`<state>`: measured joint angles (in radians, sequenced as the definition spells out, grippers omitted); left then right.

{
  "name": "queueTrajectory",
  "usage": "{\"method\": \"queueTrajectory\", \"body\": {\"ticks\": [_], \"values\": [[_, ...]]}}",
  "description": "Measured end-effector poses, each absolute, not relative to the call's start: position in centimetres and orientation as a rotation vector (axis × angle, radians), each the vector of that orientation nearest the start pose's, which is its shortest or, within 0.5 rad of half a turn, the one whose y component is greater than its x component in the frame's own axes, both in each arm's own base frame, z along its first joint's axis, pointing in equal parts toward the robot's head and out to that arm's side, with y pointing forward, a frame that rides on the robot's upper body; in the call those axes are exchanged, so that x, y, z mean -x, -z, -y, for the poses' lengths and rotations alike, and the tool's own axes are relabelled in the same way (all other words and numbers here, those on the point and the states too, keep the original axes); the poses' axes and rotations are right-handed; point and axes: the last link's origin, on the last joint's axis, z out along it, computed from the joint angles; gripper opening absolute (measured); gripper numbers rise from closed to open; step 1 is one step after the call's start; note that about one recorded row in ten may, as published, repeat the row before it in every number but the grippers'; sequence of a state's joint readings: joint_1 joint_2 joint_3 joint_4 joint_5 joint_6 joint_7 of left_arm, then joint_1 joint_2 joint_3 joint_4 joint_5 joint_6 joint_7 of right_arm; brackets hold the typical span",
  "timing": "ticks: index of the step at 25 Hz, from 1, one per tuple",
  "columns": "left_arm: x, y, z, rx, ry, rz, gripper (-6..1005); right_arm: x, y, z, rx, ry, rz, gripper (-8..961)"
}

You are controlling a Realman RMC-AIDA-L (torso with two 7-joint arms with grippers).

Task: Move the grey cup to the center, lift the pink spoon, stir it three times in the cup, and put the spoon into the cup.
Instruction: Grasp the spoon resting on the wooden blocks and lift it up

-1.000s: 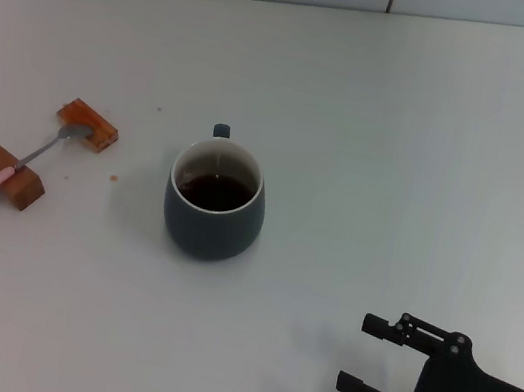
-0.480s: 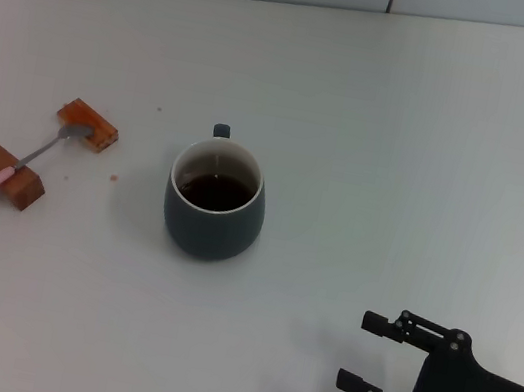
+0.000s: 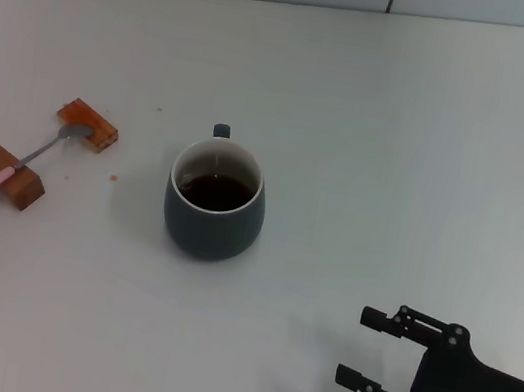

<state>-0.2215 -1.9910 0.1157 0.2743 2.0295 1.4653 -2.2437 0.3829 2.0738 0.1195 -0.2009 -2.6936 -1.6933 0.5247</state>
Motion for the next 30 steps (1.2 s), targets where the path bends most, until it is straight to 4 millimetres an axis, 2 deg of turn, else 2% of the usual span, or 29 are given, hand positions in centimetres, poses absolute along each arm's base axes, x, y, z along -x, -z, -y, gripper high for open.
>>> {"method": "queueTrajectory", "body": {"ticks": [13,30], "values": [[39.5,-1.4,-22.6,-1.389,-1.567,-2.633,844,-31.9,5.6,-20.8,2.671,-0.857,-0.288,676],[39.4,-0.9,-23.3,-1.393,-1.566,-2.654,843,-31.7,5.7,-21.1,2.666,-0.86,-0.284,676]]}}
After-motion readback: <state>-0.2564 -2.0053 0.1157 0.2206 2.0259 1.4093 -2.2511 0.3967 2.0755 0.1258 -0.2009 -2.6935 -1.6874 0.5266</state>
